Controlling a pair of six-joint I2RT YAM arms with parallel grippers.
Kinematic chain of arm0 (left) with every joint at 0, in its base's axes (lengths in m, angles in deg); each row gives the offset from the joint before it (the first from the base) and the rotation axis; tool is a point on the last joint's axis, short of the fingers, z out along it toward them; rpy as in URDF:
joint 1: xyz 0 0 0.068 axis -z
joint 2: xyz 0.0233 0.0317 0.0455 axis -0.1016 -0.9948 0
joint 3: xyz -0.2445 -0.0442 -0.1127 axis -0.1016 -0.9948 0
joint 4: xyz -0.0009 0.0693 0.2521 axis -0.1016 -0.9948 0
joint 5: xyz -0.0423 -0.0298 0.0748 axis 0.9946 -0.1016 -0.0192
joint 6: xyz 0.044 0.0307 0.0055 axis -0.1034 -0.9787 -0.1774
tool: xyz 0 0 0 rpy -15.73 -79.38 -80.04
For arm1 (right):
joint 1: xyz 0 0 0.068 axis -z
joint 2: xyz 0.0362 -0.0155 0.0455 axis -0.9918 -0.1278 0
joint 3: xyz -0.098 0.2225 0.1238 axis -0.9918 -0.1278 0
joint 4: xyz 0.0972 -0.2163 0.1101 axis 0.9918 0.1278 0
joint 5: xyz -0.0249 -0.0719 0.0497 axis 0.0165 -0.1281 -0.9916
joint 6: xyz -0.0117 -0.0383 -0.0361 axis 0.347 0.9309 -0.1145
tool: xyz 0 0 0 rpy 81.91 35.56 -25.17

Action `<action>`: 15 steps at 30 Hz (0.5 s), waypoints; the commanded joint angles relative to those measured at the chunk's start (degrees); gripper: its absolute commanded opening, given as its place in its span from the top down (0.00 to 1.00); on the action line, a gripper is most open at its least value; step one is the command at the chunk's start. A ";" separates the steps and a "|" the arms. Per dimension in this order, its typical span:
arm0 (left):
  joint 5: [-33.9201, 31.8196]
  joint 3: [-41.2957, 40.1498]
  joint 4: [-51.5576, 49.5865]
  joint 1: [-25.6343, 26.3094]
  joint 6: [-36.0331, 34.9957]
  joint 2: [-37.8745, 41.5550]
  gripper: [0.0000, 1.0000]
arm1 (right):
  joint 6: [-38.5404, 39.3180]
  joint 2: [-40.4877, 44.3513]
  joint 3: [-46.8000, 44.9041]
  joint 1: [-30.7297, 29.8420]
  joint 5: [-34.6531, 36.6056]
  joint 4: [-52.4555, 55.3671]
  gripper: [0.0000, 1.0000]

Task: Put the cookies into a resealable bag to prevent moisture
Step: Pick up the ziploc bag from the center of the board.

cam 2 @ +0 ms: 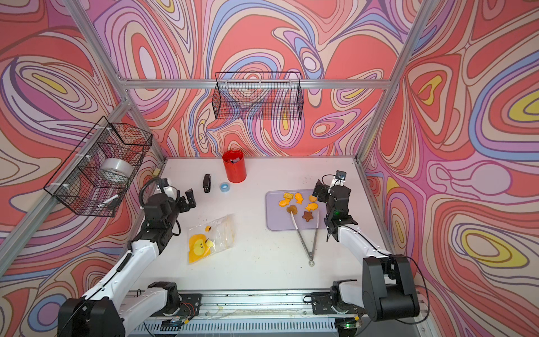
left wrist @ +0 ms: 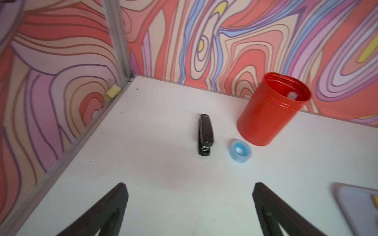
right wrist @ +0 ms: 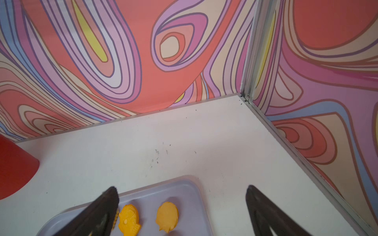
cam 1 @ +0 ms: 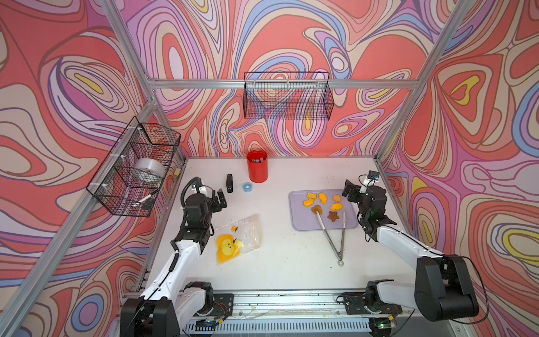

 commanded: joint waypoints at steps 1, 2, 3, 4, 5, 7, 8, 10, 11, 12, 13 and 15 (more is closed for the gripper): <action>1.21 8.00 -26.38 8.92 5.75 -3.87 0.00 | -5.16 3.15 1.93 -1.03 2.61 13.58 0.02; -1.00 11.25 -31.36 13.40 6.33 -5.86 0.00 | -5.92 3.74 2.72 -1.41 3.17 16.61 0.02; -3.76 14.02 -35.73 17.05 7.44 -7.80 0.00 | -6.52 4.25 3.11 -1.69 3.40 18.91 0.02; -5.16 17.31 -40.32 20.60 8.96 -9.87 0.00 | -7.23 4.86 3.54 -2.15 3.76 21.17 0.02; -6.16 20.21 -44.47 23.96 10.84 -11.93 0.00 | -7.77 5.45 3.67 -2.50 3.74 22.95 0.02; -6.33 24.91 -51.48 28.46 15.84 -15.71 0.00 | -8.31 6.51 3.63 -3.23 3.47 25.11 0.02; -5.72 27.01 -54.30 30.40 19.05 -17.57 0.00 | -8.63 6.91 3.43 -3.67 3.39 25.92 0.02; -3.68 30.07 -58.92 33.04 23.84 -20.98 0.01 | -8.94 7.42 3.34 -4.16 2.72 26.90 0.02; -3.70 31.57 -61.59 34.37 26.29 -22.75 0.03 | -9.10 7.47 3.59 -4.38 2.42 27.49 0.02; -3.19 32.54 -63.61 35.26 28.09 -24.25 0.04 | -9.14 7.47 3.84 -4.56 2.27 28.17 0.01; -1.92 33.45 -65.43 36.10 30.10 -25.80 0.06 | -9.10 7.47 4.16 -4.85 2.05 28.79 0.02; 1.03 34.31 -67.81 37.83 33.09 -28.18 0.08 | -8.90 7.31 4.68 -5.32 1.75 29.84 0.02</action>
